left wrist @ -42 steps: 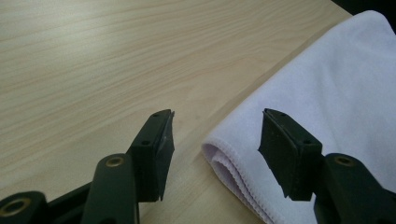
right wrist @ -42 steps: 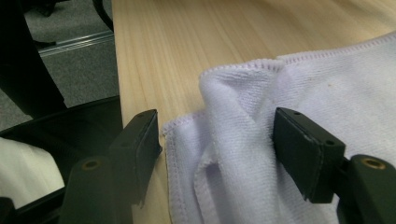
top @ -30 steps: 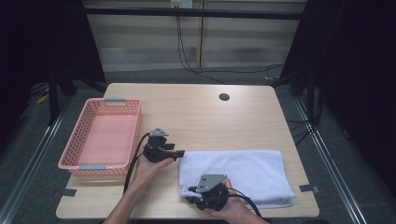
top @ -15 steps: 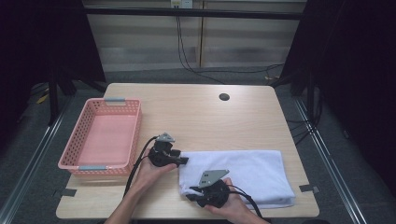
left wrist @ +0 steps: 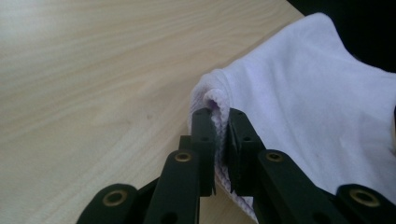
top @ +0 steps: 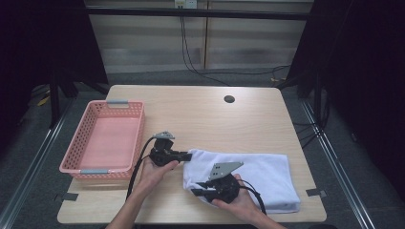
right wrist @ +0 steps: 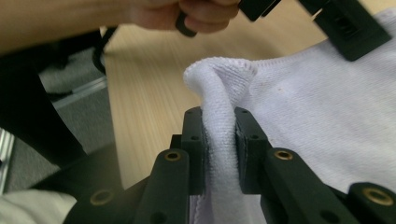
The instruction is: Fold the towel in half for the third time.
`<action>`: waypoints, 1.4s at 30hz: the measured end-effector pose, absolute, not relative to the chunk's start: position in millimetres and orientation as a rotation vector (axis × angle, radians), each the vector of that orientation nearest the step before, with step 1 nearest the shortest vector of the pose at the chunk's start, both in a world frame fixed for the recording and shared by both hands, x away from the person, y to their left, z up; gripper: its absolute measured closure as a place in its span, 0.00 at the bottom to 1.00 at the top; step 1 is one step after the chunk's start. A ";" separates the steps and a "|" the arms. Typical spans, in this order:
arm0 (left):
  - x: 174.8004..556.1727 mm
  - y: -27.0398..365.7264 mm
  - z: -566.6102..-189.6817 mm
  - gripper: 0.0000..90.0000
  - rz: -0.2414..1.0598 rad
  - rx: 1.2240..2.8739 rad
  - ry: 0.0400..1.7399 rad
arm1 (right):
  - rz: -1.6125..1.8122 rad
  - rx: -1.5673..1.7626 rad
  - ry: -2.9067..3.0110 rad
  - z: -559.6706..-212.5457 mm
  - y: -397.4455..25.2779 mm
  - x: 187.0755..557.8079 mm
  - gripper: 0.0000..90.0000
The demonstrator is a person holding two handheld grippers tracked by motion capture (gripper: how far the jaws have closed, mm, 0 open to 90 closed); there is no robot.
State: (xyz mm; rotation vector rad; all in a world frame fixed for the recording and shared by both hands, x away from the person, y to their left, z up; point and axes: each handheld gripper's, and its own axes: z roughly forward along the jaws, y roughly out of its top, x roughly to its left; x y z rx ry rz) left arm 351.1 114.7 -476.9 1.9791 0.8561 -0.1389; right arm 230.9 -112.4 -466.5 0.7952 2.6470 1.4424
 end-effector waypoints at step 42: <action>368.9 140.3 -379.2 0.92 0.104 1.911 0.854 | 1.694 0.713 2.426 -378.0 -68.8 264.3 0.86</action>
